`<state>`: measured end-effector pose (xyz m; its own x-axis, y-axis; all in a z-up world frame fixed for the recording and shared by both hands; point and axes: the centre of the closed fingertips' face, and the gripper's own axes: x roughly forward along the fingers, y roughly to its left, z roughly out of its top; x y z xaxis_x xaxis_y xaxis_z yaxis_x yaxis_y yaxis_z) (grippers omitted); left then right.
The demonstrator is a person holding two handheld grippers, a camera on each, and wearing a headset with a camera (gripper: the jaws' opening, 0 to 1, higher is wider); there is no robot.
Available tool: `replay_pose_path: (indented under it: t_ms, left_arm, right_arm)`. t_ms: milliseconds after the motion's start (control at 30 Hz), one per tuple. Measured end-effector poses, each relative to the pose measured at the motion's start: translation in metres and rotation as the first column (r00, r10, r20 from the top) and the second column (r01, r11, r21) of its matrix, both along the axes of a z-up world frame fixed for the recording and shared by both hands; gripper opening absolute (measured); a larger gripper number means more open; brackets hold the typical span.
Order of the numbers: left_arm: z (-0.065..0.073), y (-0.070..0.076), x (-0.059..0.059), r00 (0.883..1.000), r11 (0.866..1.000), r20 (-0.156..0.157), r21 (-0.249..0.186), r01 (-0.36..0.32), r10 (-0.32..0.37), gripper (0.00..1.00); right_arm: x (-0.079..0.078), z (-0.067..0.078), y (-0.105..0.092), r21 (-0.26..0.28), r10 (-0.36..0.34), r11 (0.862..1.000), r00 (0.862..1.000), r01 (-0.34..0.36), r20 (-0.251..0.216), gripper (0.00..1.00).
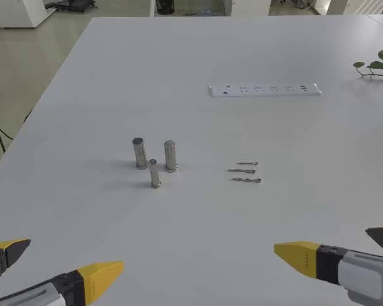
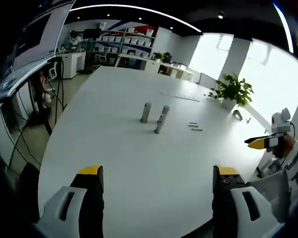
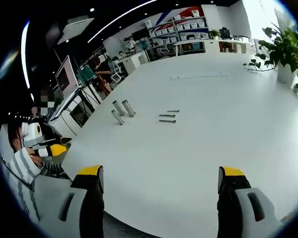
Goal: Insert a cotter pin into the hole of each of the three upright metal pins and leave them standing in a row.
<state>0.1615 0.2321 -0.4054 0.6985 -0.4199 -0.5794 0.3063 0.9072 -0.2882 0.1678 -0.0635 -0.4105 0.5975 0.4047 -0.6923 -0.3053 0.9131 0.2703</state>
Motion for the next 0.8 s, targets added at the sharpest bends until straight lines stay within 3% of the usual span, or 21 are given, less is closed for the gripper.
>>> replay_pose_path:
  t_ms: [533, 800]
  left_arm:
    - [-0.007, -0.002, -0.003, 1.000, 1.000, -0.030, 0.016, 0.006, -0.005, 0.81]
    - [-0.006, 0.004, 0.003, 1.000, 1.000, -0.017, 0.019, -0.005, 0.005, 0.81]
  right_arm:
    - [0.000, 0.000, 0.000, -0.004, 0.004, 1.000, 1.000, -0.004, 0.003, 0.92]
    - [-0.002, 0.000, -0.002, -0.005, -0.012, 1.000, 1.000, 0.012, 0.007, 0.91]
